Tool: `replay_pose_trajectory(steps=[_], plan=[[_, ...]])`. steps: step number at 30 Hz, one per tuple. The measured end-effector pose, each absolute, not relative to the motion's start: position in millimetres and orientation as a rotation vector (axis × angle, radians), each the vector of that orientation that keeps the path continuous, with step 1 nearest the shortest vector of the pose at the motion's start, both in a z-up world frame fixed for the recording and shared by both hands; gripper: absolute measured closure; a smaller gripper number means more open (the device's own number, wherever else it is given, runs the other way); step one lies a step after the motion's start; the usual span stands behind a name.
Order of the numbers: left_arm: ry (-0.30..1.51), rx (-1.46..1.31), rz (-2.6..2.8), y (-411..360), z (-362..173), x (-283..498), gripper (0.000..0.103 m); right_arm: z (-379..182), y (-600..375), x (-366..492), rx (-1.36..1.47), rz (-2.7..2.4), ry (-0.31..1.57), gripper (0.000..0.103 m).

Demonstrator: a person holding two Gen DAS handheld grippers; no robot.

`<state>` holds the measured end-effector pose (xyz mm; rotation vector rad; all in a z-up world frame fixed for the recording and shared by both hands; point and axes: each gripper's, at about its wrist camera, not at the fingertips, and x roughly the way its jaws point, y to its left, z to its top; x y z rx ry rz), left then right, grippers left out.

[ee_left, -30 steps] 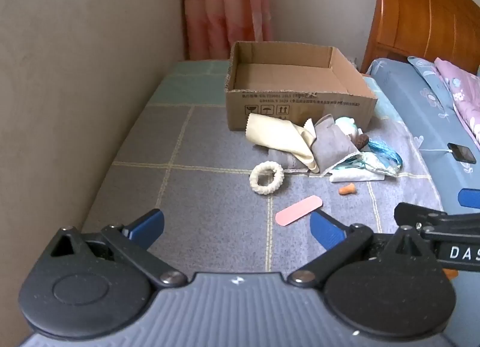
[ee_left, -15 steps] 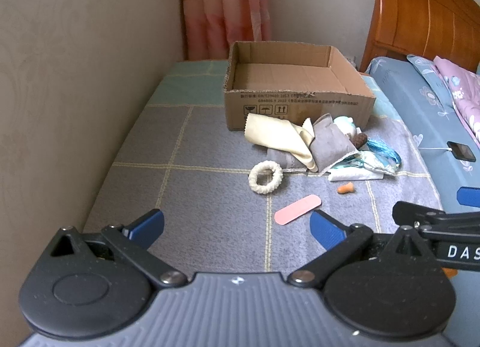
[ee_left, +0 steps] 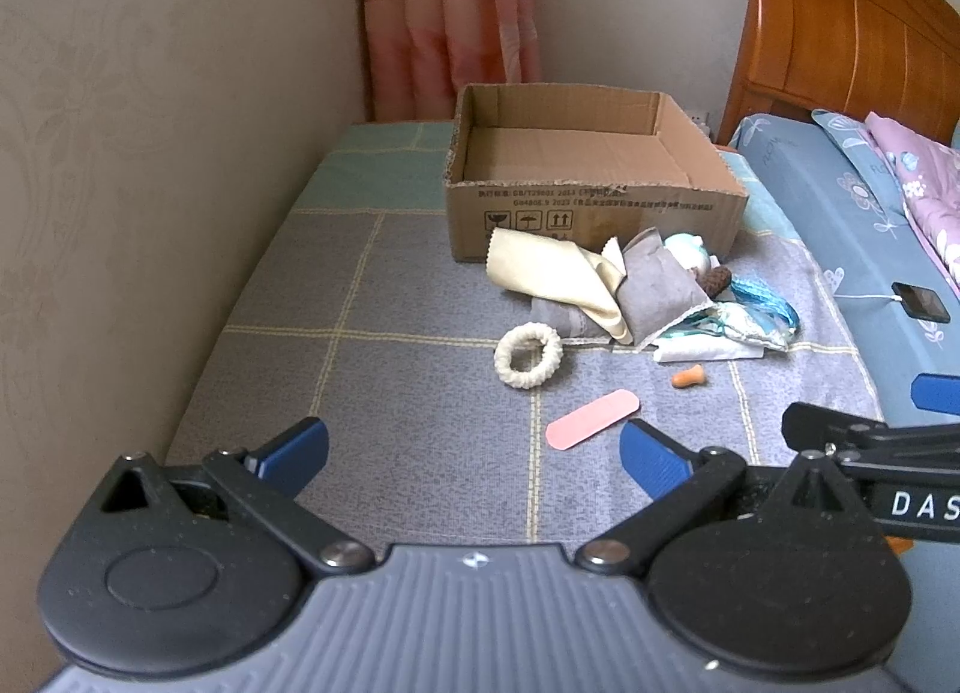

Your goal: Organize soft objects

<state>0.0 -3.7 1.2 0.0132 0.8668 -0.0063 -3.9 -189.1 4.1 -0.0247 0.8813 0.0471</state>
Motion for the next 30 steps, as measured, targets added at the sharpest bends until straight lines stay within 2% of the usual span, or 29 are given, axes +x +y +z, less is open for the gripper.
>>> replay_pose_trajectory(steps=[30], plan=[[0.860, 0.008, -0.006, -4.0, 5.0, -2.2, 0.001, 7.3, -189.0, -6.1, -0.019, 0.052, 0.870, 0.000]])
